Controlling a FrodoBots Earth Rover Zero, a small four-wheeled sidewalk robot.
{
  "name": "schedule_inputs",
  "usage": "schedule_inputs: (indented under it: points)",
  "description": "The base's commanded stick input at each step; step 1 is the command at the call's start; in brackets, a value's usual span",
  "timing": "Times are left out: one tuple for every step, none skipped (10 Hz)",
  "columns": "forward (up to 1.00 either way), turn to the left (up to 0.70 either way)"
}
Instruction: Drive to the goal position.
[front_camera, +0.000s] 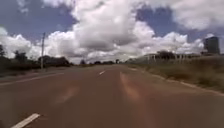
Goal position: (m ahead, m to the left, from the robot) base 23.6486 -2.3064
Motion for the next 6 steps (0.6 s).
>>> schedule_inputs:
  points:
    - [1.00,0.00]
    - [1.00,0.00]
    - [1.00,0.00]
    - [1.00,0.00]
    - [1.00,0.00]
    - [1.00,-0.01]
